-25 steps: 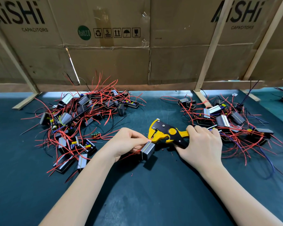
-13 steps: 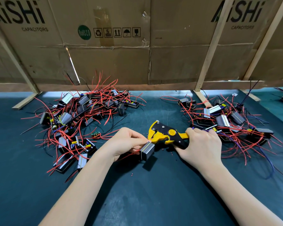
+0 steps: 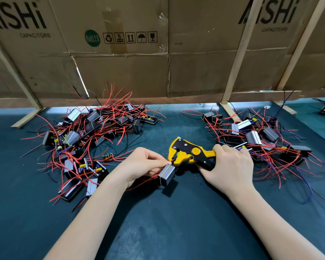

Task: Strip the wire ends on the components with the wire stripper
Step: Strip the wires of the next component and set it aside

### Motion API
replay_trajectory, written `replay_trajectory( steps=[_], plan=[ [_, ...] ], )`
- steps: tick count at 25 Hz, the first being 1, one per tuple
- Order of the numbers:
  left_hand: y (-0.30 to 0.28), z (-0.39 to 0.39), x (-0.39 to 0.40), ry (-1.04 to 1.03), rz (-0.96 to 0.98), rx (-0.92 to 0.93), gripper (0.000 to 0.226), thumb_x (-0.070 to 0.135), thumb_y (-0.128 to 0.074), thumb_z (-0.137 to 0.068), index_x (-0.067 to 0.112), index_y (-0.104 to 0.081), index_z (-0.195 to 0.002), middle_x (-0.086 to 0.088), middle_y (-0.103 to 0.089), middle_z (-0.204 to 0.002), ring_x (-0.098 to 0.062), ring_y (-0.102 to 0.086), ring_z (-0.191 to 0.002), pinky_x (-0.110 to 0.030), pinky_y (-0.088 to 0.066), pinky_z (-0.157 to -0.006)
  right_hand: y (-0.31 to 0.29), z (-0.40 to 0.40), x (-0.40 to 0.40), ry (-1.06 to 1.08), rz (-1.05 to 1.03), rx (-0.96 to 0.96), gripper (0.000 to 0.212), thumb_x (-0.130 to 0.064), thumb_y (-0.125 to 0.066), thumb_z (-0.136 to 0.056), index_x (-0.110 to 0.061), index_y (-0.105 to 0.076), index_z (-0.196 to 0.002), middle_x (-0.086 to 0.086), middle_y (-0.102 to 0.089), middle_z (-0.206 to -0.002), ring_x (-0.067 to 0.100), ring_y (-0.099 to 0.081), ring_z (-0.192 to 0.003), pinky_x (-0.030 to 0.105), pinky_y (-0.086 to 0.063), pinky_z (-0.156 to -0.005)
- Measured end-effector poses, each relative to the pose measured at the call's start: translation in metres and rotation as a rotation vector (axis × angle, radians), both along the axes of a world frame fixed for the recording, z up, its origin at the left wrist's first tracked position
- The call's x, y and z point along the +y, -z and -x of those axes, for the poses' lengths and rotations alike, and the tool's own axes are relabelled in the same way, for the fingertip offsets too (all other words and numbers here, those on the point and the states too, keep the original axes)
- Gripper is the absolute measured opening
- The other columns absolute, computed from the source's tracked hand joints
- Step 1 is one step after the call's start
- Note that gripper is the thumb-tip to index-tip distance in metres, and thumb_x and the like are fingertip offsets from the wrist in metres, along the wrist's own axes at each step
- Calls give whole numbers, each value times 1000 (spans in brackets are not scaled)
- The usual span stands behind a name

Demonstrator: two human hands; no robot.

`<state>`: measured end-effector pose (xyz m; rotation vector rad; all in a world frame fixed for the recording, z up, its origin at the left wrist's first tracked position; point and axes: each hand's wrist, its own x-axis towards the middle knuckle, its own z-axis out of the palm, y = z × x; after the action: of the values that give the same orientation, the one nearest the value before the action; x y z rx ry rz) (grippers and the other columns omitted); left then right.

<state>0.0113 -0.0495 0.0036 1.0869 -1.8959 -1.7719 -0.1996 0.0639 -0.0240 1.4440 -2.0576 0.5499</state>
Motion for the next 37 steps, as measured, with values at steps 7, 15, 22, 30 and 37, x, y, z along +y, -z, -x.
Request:
replay_trajectory(
  steps=[7, 15, 22, 30, 37],
  plan=[
    [1, 0, 2, -22, 11, 22, 12, 11, -71, -86, 9, -78, -77, 2, -35, -48, -11, -29, -48, -14, -29, -48, -1, -2, -1, -4, -10, -18, 49, -48, -84, -55, -10, -55, -67, 6, -59, -61, 30, -61, -60, 37, -39, -65],
    [3, 2, 1, -39, 24, 19, 21, 13, -70, -87, 16, -79, -69, -1, -33, -54, -12, -29, -49, -16, -29, -49, 2, -3, -2, 39, 4, 20, 51, -50, -83, -57, -10, -54, -68, 7, -57, -62, 31, -59, -60, 37, -37, -65],
    [7, 4, 1, -63, 17, 42, 22, 11, -70, -88, 15, -79, -69, 1, -34, -49, -10, -30, -44, -12, -28, -45, 1, 1, -3, 113, 49, 64, 55, -53, -77, -61, -9, -50, -80, 8, -52, -74, 32, -51, -72, 41, -31, -70],
    [8, 5, 2, -109, 27, 50, 15, 15, -71, -87, 7, -77, -77, 1, -34, -51, -12, -27, -48, -14, -27, -46, 2, -1, -4, 76, 63, 48, 54, -53, -77, -60, -9, -54, -82, 6, -54, -75, 32, -52, -72, 41, -32, -70],
    [7, 5, 2, -89, 18, 58, 15, 14, -71, -87, 9, -79, -76, 2, -33, -49, -11, -30, -46, -12, -31, -47, 2, 0, -4, 62, 49, 41, 53, -52, -81, -57, -10, -55, -76, 6, -54, -69, 31, -54, -65, 40, -31, -69]
  ],
)
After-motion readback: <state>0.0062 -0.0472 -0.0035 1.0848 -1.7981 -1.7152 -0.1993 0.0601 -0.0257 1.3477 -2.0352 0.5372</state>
